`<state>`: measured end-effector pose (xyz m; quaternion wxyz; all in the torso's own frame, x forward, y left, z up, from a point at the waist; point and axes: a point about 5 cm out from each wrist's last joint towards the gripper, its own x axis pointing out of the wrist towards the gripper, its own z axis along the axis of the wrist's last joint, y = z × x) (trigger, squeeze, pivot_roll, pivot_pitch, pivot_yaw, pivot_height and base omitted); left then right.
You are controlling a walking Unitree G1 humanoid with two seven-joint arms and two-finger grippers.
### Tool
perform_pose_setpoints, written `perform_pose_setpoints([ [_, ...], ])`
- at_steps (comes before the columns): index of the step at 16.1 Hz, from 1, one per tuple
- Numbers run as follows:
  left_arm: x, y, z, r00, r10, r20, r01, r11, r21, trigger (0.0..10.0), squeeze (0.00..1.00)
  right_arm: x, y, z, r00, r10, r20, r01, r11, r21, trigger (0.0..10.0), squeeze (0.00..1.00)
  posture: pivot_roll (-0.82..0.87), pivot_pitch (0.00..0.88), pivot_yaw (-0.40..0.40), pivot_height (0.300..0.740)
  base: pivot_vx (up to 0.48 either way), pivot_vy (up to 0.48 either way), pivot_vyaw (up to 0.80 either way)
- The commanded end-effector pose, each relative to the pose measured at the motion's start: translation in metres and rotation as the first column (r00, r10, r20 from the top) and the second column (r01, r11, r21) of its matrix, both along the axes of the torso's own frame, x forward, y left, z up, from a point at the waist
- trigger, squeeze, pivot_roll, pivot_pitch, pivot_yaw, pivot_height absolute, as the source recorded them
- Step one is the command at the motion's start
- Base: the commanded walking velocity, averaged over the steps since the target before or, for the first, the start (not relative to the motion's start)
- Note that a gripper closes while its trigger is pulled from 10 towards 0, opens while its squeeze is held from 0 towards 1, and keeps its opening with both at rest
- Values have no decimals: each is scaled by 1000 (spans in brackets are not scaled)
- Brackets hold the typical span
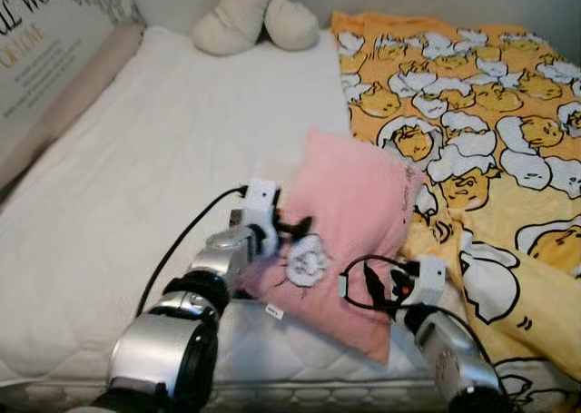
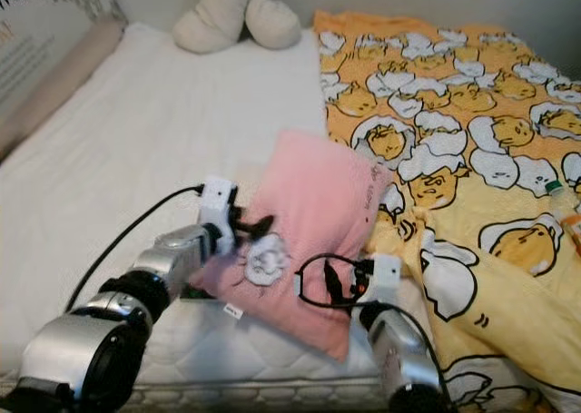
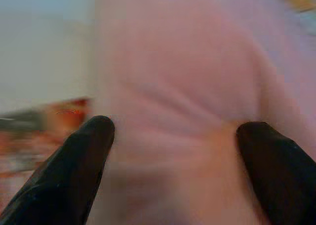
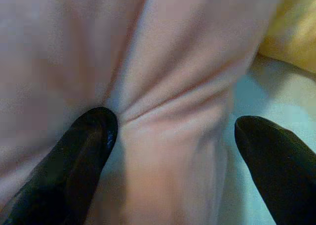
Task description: Clean up the room
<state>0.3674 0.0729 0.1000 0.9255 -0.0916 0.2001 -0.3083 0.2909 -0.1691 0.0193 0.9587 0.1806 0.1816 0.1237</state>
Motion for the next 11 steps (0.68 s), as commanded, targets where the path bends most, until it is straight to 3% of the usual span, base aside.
perform_pose_setpoints([
  [1,-6,-10,-5,997,-75,-35,75,997,0,10000,0,-3,13,-7,997,64,-38,-63,998,10,10000,0,109,162,56,740,0,0,0],
  [3,-14,-14,-17,990,-118,-80,120,993,23,10000,0,0,16,-8,996,82,-38,-83,996,-12,10000,0,105,161,54,740,0,0,0],
  [4,-24,-22,-27,978,-185,-98,189,981,39,3059,0,2,18,-7,996,87,-32,-88,995,-42,0,0,106,155,49,740,0,0,0],
  [5,-26,-22,-30,978,-187,-93,193,979,58,3451,0,4,17,-7,996,80,-28,-82,996,-48,0,0,102,147,47,740,0,0,0],
  [6,-25,-19,-29,980,-186,-73,192,979,75,0,0,4,16,-5,997,75,-20,-75,996,-49,0,0,101,137,43,740,0,0,0],
  [8,-11,7,-17,990,-104,93,84,975,205,0,0,4,11,-4,998,70,-1,-70,995,-67,0,0,107,121,32,740,0,0,0],
  [11,3,29,6,973,-6,230,-44,976,212,0,0,4,13,-5,995,100,10,-98,990,-104,0,0,114,117,20,740,0,0,0],
])
